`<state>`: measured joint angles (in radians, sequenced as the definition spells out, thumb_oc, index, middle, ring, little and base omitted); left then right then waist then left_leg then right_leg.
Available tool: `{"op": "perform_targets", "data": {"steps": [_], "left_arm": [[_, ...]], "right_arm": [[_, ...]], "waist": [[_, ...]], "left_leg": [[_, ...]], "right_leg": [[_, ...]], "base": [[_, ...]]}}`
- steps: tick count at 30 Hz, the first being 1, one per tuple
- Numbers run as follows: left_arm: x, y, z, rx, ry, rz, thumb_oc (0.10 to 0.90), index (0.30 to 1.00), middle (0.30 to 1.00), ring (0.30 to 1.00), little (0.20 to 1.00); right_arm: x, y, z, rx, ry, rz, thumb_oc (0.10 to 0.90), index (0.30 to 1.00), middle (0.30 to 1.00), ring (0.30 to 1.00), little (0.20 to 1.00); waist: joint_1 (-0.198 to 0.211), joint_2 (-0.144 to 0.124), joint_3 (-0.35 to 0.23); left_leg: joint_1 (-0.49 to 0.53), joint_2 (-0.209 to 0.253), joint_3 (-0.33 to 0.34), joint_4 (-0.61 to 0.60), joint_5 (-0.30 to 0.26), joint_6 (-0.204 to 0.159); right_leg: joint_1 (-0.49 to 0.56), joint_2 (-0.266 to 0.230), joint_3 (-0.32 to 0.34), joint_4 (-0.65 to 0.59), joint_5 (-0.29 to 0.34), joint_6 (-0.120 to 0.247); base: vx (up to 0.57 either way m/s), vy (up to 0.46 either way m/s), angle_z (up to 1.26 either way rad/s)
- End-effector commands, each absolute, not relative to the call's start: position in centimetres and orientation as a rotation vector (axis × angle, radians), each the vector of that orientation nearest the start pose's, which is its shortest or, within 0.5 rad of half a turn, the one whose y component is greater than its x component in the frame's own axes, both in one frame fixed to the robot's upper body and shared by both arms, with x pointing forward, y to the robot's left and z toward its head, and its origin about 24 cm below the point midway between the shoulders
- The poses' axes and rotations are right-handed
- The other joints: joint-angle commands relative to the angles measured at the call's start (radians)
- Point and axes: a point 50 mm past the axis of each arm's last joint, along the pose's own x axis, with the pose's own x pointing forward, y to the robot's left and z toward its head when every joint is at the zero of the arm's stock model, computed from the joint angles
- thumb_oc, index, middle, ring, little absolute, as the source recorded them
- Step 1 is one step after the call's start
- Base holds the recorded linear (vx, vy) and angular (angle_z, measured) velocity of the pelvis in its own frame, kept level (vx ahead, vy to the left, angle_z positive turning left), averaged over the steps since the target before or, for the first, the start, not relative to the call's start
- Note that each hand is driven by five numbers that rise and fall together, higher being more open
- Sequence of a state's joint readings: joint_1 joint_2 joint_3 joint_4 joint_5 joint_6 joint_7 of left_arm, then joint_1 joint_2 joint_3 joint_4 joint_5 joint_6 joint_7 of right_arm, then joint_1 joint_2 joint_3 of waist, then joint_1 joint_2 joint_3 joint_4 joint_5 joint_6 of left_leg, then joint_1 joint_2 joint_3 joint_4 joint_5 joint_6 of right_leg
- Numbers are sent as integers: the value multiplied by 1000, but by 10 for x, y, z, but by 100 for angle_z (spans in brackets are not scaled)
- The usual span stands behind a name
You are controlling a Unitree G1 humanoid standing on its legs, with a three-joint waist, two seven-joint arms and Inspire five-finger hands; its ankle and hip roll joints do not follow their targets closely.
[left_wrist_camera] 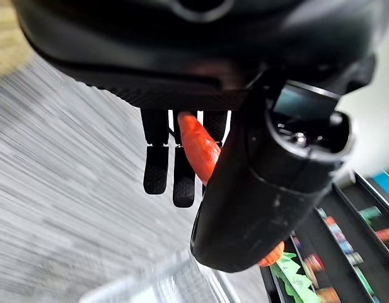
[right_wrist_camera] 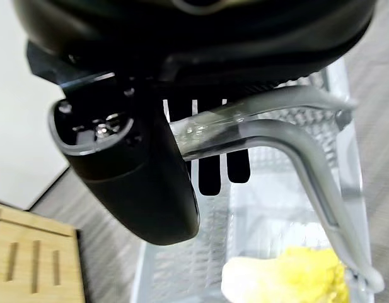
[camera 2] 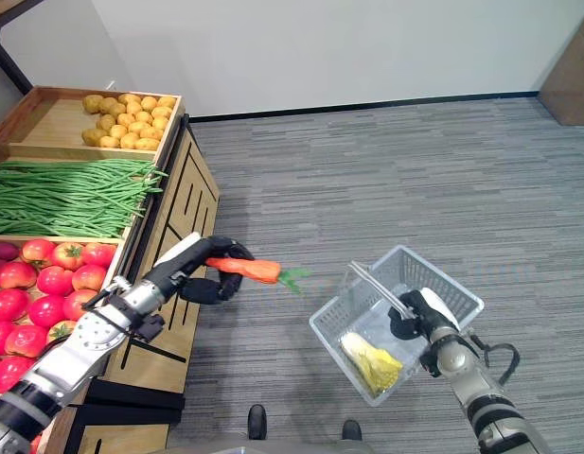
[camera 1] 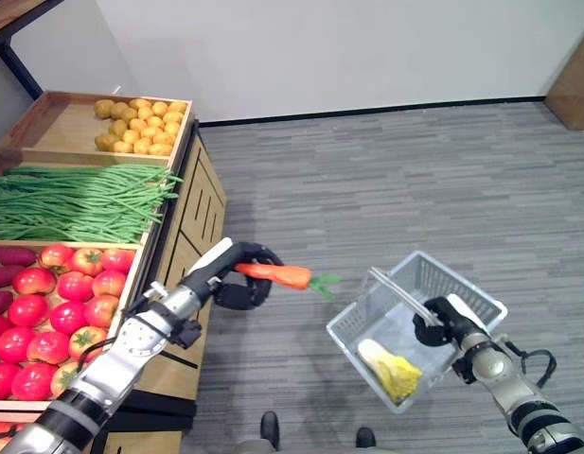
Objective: Get the vegetables into the basket
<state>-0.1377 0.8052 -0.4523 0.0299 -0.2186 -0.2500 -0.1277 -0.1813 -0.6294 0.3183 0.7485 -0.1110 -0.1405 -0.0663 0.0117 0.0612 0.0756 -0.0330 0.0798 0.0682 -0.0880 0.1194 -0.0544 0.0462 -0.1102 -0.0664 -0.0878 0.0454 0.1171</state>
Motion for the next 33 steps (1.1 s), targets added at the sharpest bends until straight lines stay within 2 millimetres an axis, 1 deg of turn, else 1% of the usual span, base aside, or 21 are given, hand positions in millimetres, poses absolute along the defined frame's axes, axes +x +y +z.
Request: {"op": "perform_targets", "data": {"steps": [1, 3, 5, 6, 7, 8, 9, 12, 13, 15, 16, 19, 21, 22, 23, 24, 25, 28, 31, 33], "left_arm": [[275, 174, 128, 595, -380, -572, 400, 300, 300, 300, 300], [277, 159, 126, 596, -378, -638, 400, 300, 300, 300, 300], [277, 156, 127, 600, -382, -655, 400, 300, 300, 300, 300], [279, 150, 123, 591, -368, -681, 400, 300, 300, 300, 300], [279, 150, 123, 591, -369, -682, 400, 300, 300, 300, 300], [281, 146, 120, 585, -358, -690, 400, 300, 300, 300, 300], [281, 146, 120, 585, -358, -690, 400, 300, 300, 300, 300], [282, 139, 112, 589, -333, -714, 400, 300, 300, 300, 300], [283, 137, 104, 590, -306, -715, 400, 300, 300, 300, 300], [284, 133, 97, 588, -289, -713, 400, 300, 300, 300, 300], [284, 133, 97, 587, -289, -713, 400, 300, 300, 300, 300], [285, 129, 84, 602, -249, -713, 400, 300, 300, 300, 300], [286, 127, 71, 646, -207, -713, 400, 300, 300, 300, 300], [286, 126, 70, 647, -208, -714, 400, 300, 300, 300, 300], [290, 124, 61, 692, -184, -706, 400, 300, 300, 300, 300], [290, 123, 61, 693, -185, -706, 400, 300, 300, 300, 300], [292, 123, 54, 721, -162, -690, 400, 300, 300, 300, 300], [295, 123, 48, 751, -145, -668, 400, 300, 300, 300, 300], [299, 125, 37, 778, -105, -618, 400, 300, 300, 300, 300], [301, 127, 35, 794, -98, -594, 400, 300, 300, 300, 300]], "right_arm": [[305, -272, 44, -808, 95, 23, 400, 300, 300, 300, 300], [321, -256, 61, -802, 21, 50, 400, 300, 300, 300, 300], [325, -253, 64, -808, 11, 60, 400, 300, 300, 300, 300], [331, -243, 70, -790, -16, 72, 400, 300, 300, 300, 300], [331, -243, 70, -790, -16, 71, 400, 300, 300, 300, 300], [336, -234, 74, -780, -42, 87, 400, 300, 300, 300, 300], [336, -234, 74, -780, -42, 87, 400, 300, 300, 300, 300], [340, -219, 81, -756, -88, 116, 400, 300, 300, 300, 300], [342, -208, 86, -724, -122, 141, 400, 300, 300, 300, 300], [343, -200, 89, -704, -146, 161, 400, 300, 300, 300, 300], [343, -200, 89, -704, -146, 161, 400, 300, 300, 300, 300], [343, -187, 96, -657, -191, 192, 400, 300, 300, 300, 300], [342, -175, 103, -583, -235, 211, 400, 300, 300, 300, 300], [342, -176, 103, -583, -234, 211, 400, 300, 300, 300, 300], [340, -166, 105, -491, -256, 223, 400, 300, 300, 300, 300], [340, -166, 105, -491, -255, 223, 400, 300, 300, 300, 300], [338, -160, 108, -444, -275, 236, 400, 300, 300, 300, 300], [335, -156, 112, -407, -297, 252, 400, 300, 300, 300, 300], [330, -152, 116, -361, -323, 273, 400, 300, 300, 300, 300], [326, -150, 118, -330, -338, 286, 400, 300, 300, 300, 300]], "waist": [[11, -60, -73], [9, -58, -76], [9, -59, -76], [6, -59, -78], [7, -59, -77], [6, -58, -77], [6, -58, -77], [4, -57, -80], [1, -58, -82], [-1, -59, -82], [-1, -58, -82], [-6, -58, -84], [-12, -58, -85], [-11, -58, -86], [-18, -58, -87], [-17, -58, -87], [-22, -58, -87], [-26, -60, -89], [-34, -61, -90], [-39, -61, -91]], "left_leg": [[14, -29, -15, 1, -96, -6], [17, -31, -9, 1, -100, -4], [19, -31, -7, 1, -101, -4], [22, -31, -6, 1, -103, -3], [23, -31, -5, 1, -103, -3], [23, -31, -4, 1, -103, -3], [23, -31, -3, 1, -103, -3], [26, -30, 1, 1, -105, -3], [29, -28, 5, 1, -106, -3], [30, -27, 7, 1, -107, -3], [30, -27, 7, 1, -107, -3], [30, -25, 11, 1, -107, -3], [31, -23, 15, 1, -107, -2], [32, -23, 15, 1, -108, -2], [33, -21, 19, 1, -107, -3], [33, -21, 19, 1, -107, -3], [34, -20, 22, 1, -107, -3], [36, -18, 27, 1, -108, -4], [37, -17, 33, 1, -109, -4], [38, -17, 37, 1, -109, -4]], "right_leg": [[-69, -52, 34, 1, 11, 54], [-71, -53, 43, 1, 14, 56], [-69, -53, 43, 1, 14, 56], [-68, -53, 48, 1, 14, 55], [-67, -53, 48, 1, 14, 55], [-68, -52, 51, 1, 14, 55], [-68, -52, 51, 1, 14, 55], [-67, -50, 55, 1, 12, 55], [-67, -49, 59, 1, 12, 55], [-67, -48, 61, 1, 11, 54], [-67, -48, 61, 1, 11, 54], [-69, -47, 63, 1, 12, 54], [-68, -46, 66, 1, 12, 53], [-68, -46, 66, 1, 12, 53], [-69, -44, 69, 1, 12, 52], [-68, -44, 69, 1, 12, 52], [-69, -43, 72, 1, 12, 52], [-69, -43, 73, 1, 12, 52], [-70, -42, 77, 1, 12, 51], [-71, -41, 79, 1, 12, 51]], "base": [[0, 0, 0], [19, 14, -3], [16, 2, -4], [12, -3, -4], [0, 0, 0], [0, 0, 0], [0, 0, 0], [0, 0, 0], [0, 0, 0], [0, -3, -2], [-1, -5, -8], [-6, -10, -7], [0, 0, 0], [-1, -5, -4], [-1, -4, -6], [-5, -9, -5], [-4, -5, -4], [0, -10, -6], [-6, -8, -5], [3, -10, -7]]}}
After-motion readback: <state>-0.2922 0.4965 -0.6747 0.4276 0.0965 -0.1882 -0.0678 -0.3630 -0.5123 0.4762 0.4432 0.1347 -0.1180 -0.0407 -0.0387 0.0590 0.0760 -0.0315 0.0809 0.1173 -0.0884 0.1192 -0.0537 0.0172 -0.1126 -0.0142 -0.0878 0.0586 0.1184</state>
